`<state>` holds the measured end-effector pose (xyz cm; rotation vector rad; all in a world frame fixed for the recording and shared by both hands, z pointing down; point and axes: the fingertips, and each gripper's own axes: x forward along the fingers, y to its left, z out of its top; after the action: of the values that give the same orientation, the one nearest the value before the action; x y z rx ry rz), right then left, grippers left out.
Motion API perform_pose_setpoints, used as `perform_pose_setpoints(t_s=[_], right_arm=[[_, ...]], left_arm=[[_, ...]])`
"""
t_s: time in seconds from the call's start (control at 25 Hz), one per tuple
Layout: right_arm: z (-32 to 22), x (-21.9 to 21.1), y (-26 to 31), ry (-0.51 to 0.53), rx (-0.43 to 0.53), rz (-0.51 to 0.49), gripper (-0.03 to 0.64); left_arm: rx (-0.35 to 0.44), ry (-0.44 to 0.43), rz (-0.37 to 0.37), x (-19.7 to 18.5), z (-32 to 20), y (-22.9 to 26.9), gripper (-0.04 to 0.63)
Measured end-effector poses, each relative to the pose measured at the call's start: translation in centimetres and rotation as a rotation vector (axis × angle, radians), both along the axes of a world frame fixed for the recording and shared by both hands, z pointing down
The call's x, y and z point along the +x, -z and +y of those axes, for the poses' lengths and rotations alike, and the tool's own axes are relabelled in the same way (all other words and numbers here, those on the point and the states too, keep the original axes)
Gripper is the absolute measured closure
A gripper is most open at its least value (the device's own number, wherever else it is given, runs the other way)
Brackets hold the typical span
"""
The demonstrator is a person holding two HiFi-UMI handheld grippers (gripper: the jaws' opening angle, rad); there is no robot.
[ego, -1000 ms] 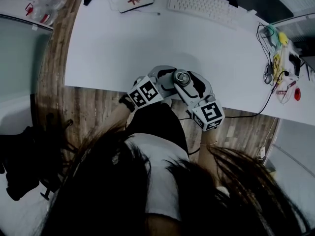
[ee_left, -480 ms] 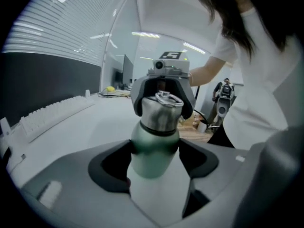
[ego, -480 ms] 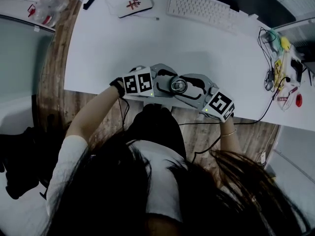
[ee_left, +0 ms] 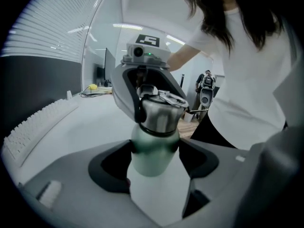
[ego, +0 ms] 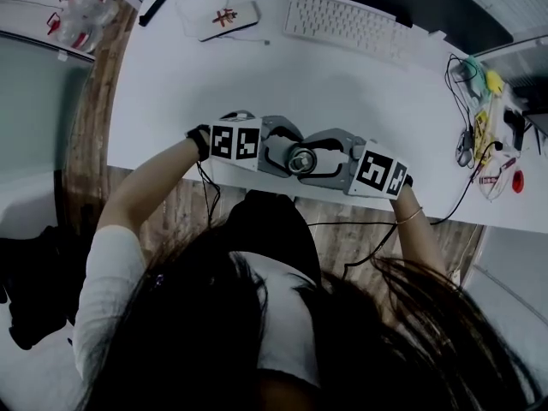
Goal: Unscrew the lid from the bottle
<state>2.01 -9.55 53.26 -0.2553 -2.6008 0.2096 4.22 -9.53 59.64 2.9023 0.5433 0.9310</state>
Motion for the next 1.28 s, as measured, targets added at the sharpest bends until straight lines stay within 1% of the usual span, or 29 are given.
perform_pose_setpoints(t_s=[0.08,0.16,0.24,0.36,0.48,0.6,0.76,0.88,0.96,1.0,1.12,1.28], right_arm=[[-0.2,0.1,-0.1,-0.057,-0.024,0.002,0.373],[-0.4,0.5,0.0,-0.169,-0.05,-0.012,0.373],[-0.6,1.0,0.8,-0.324,-0.067,-0.066,0.371],[-0.8,1.9,2.2,-0.598,-0.095,-0.166,0.359],[-0.8,2.4,2.6,-0.833,-0.142,-0.228,0.357],[-0.7,2.2,1.9,-0.985,-0.155,-0.236,0.354],[-0.9,1.9,1.3,-1.13,-0.126,-0.222,0.354],[-1.2,1.9,0.9,-1.194,-0.106,-0.218,0.356],[-1.4,2.0,1.0,-1.205,-0.087,-0.236,0.356],[-1.3,2.0,1.1,-1.195,-0.075,-0.236,0.356],[-1.0,1.8,1.0,-1.097,-0.062,-0.215,0.354],[-0.7,1.4,1.0,-0.887,-0.083,-0.197,0.354]], left_arm=[[-0.005,0.037,0.015,0.0,-0.1,0.0,0.225],[-0.01,0.093,0.034,0.1,-0.1,-0.1,0.225],[-0.014,0.169,0.057,0.1,0.1,-0.1,0.225],[-0.014,0.305,0.09,0.2,0.2,-0.1,0.225],[-0.005,0.431,0.106,0.1,0.1,0.0,0.225],[0.001,0.538,0.108,0.3,0.1,-0.1,0.225],[0.004,0.669,0.112,0.4,0.4,-0.1,0.225],[0.002,0.746,0.119,0.4,0.4,-0.1,0.225],[-0.001,0.773,0.121,0.5,0.4,-0.1,0.225],[-0.002,0.772,0.121,0.5,0.4,-0.1,0.225],[0.001,0.714,0.112,0.4,0.5,-0.1,0.227],[-0.006,0.587,0.096,0.3,0.7,-0.1,0.227]])
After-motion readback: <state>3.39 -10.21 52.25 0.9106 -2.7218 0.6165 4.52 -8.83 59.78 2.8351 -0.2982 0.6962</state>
